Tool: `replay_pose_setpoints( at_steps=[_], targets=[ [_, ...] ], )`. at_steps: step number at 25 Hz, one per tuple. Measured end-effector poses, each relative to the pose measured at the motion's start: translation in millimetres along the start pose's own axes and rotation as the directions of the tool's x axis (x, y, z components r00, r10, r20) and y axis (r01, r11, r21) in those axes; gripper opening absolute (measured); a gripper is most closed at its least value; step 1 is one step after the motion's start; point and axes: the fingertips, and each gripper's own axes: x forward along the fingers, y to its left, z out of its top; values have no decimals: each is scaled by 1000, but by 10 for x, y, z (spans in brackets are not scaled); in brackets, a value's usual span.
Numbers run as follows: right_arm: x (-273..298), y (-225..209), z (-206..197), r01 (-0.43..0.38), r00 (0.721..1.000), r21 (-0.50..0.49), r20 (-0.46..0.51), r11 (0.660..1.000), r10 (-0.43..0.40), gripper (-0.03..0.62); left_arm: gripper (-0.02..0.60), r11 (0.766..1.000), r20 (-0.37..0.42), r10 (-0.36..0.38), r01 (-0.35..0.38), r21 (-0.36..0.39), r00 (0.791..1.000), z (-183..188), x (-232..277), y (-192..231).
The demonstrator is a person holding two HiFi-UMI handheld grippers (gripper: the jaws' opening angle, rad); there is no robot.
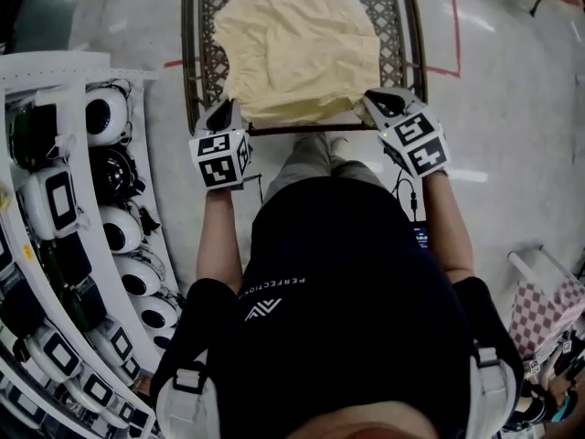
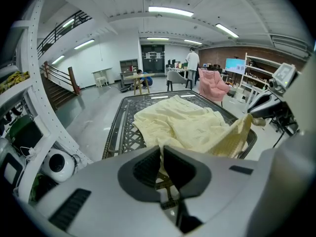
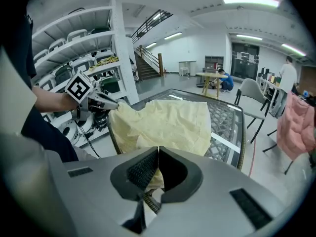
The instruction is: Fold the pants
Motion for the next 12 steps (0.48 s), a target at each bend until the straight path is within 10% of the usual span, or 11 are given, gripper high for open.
replay_pose_setpoints(
  at_steps=[12],
  targets=[
    [313, -612, 687, 39, 999, -48, 9, 998, -38, 38, 28, 1000, -15, -16, 16, -7, 1000, 464, 352, 208]
  ],
)
